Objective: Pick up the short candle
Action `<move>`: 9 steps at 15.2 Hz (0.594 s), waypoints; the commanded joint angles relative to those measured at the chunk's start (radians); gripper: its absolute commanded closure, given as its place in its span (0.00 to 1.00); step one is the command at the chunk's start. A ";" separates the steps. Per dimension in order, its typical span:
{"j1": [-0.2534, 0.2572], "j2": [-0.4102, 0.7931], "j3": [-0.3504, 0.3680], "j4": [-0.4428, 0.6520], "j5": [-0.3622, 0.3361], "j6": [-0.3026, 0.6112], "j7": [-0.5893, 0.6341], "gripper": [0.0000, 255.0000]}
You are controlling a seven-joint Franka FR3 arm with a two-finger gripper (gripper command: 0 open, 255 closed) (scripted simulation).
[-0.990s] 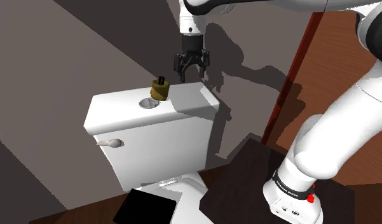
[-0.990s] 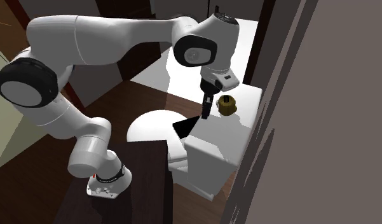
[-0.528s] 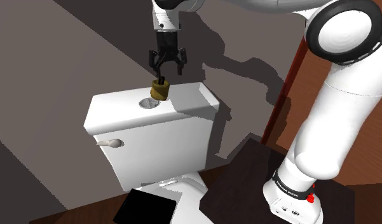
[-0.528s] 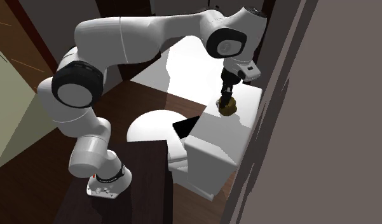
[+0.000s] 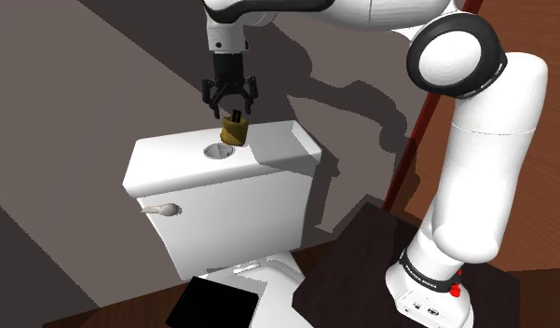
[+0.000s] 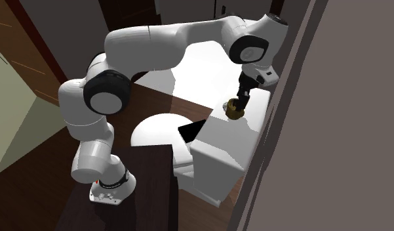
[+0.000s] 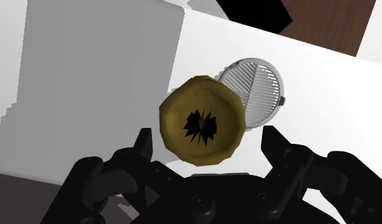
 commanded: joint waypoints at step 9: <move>0.002 -0.006 0.001 -0.059 0.001 0.053 -0.003 1.00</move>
